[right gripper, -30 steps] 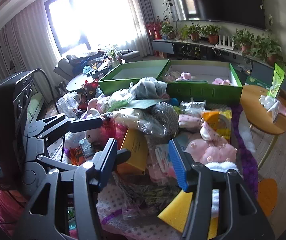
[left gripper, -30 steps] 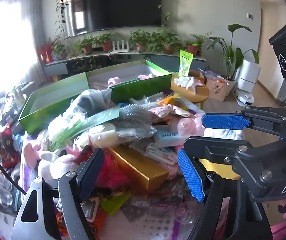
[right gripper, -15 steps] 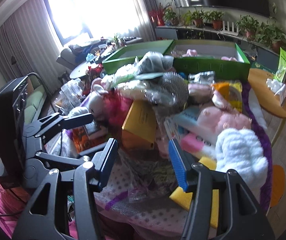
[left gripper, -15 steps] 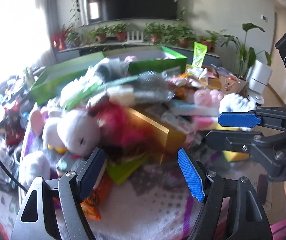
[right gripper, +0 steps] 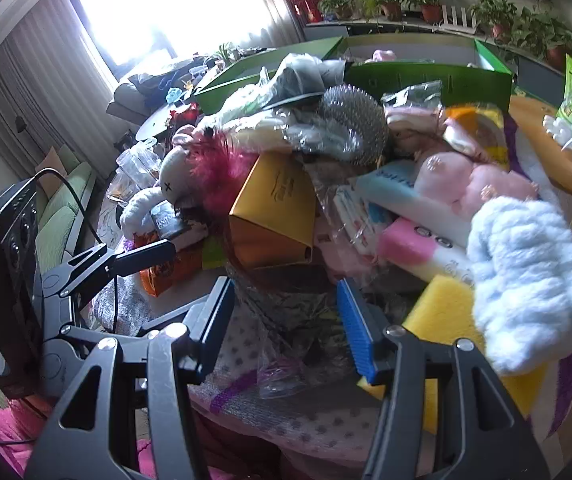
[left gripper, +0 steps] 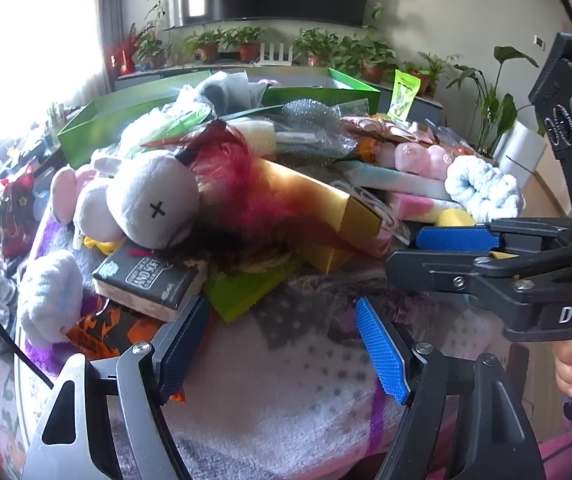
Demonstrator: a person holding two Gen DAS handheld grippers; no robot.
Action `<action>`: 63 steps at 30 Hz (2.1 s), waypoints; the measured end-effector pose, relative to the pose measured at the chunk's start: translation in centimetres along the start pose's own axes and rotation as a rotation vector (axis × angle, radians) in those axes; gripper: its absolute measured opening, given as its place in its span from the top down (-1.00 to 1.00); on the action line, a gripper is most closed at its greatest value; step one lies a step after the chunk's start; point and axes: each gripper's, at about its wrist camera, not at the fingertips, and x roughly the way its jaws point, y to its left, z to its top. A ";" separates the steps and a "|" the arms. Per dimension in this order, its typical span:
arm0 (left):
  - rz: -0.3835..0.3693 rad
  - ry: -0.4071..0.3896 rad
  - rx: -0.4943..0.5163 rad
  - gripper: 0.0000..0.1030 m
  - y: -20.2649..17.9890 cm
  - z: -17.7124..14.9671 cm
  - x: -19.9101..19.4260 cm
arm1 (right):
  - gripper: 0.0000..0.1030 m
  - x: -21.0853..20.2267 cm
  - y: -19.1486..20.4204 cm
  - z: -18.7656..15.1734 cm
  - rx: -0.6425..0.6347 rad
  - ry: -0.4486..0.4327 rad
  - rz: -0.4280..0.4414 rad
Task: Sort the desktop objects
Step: 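Lower the right gripper toward the clear plastic bag on the pile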
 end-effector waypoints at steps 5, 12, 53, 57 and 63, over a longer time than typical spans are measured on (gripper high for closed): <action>0.009 0.003 -0.010 -0.49 0.5 -0.5 -0.2 | -0.05 1.9 0.3 -0.6 0.002 0.058 0.006; 0.110 0.003 -0.029 -0.49 2.2 -1.0 -0.6 | -0.08 2.6 0.9 -1.3 -0.046 0.055 0.038; -0.148 0.082 -0.017 -0.48 -1.7 0.1 2.0 | 0.14 0.5 -3.4 -5.8 0.064 0.069 0.011; -0.186 0.114 -0.004 -0.48 -2.2 -0.2 2.7 | 0.36 1.1 -3.2 -5.4 0.058 0.058 0.030; -0.240 0.121 -0.054 -0.43 -1.4 0.2 3.2 | 0.39 1.1 -3.9 -5.4 0.068 0.060 0.056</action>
